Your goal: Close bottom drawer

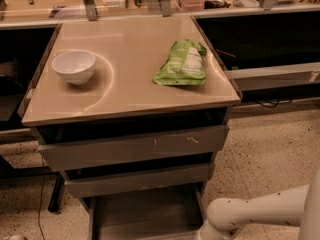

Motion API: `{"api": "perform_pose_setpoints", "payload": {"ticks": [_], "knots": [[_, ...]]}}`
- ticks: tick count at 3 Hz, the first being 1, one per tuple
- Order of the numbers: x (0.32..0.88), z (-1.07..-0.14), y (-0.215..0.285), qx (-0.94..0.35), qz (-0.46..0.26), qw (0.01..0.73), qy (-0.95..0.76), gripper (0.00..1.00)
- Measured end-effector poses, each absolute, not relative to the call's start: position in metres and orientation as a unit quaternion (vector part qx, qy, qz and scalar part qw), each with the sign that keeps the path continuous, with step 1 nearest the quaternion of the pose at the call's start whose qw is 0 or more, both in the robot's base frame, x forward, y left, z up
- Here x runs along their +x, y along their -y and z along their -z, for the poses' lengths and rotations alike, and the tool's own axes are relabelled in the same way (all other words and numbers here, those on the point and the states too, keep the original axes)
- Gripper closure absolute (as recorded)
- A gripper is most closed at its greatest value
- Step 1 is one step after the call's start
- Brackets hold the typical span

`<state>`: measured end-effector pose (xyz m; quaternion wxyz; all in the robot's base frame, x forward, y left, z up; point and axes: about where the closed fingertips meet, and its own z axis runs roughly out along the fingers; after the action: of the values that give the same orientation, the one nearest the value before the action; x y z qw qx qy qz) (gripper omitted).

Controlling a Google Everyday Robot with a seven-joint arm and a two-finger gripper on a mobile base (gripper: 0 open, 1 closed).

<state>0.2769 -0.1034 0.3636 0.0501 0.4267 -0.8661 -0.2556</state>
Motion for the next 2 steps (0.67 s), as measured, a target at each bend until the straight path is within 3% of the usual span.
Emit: {"api": "perform_pose_setpoints", "payload": {"ticks": [2], "knots": [[0.2552,-0.3437,0.0955,0.417,0.279,0.073,0.862,1.0]]}}
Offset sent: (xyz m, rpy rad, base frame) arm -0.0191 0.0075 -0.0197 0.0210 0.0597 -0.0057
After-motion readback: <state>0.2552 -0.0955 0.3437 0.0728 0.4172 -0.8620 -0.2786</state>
